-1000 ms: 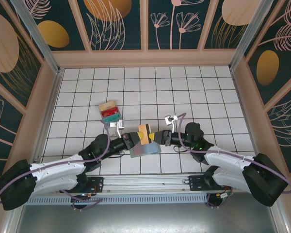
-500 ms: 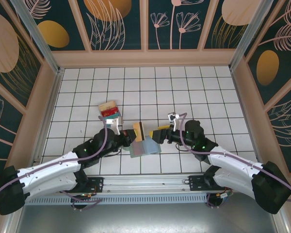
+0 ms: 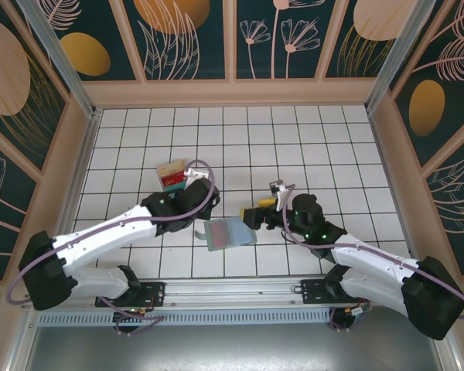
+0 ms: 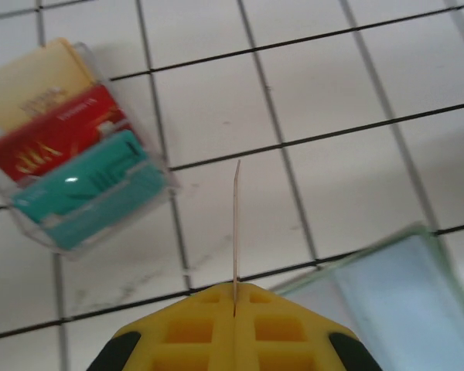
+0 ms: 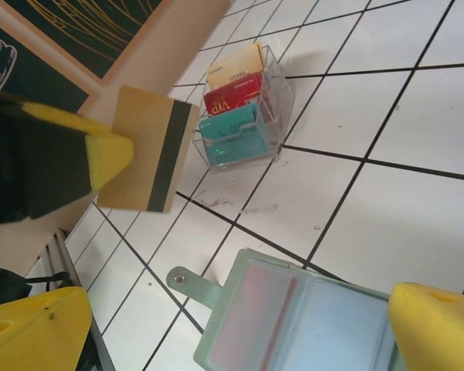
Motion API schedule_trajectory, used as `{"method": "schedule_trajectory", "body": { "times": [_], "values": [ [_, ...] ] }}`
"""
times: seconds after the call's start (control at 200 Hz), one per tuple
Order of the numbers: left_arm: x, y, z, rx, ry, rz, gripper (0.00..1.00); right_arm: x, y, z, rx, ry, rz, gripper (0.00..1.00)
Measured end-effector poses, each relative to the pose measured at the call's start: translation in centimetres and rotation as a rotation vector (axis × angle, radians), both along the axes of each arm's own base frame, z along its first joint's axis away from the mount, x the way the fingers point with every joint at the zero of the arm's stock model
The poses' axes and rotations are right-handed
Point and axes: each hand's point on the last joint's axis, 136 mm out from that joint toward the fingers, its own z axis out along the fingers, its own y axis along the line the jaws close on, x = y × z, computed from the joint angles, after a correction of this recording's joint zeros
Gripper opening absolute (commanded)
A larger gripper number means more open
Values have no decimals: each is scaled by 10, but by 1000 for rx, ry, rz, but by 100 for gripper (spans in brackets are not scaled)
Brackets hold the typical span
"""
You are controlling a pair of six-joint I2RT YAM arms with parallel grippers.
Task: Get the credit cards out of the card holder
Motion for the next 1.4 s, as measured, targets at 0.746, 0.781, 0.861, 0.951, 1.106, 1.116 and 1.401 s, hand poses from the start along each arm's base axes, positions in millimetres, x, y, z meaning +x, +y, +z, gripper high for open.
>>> {"method": "schedule_trajectory", "body": {
  "times": [0.746, 0.781, 0.861, 0.951, 1.106, 1.116, 1.401],
  "values": [
    [82, 64, 7, 656, -85, -203, 0, -4, -6, 10, 11, -18, -13, 99],
    [85, 64, 5, 672, -81, -221, 0, -5, -6, 10, 13, -15, -10, 99],
    [90, 63, 0, 709, -73, -274, 0, -6, -5, 10, 15, -13, -3, 99],
    [96, 61, -3, 736, -71, -331, 0, -6, -5, 11, 17, -10, 0, 99],
    [107, 69, -5, 774, -66, -380, 0, -6, -5, 11, 18, -9, 0, 99],
    [108, 70, -5, 776, -66, -382, 0, -6, -5, 11, 18, -9, 0, 99],
    [106, 89, -33, 830, -13, -439, 0, -6, -5, 10, 17, -7, 0, 99]
  ]
}}
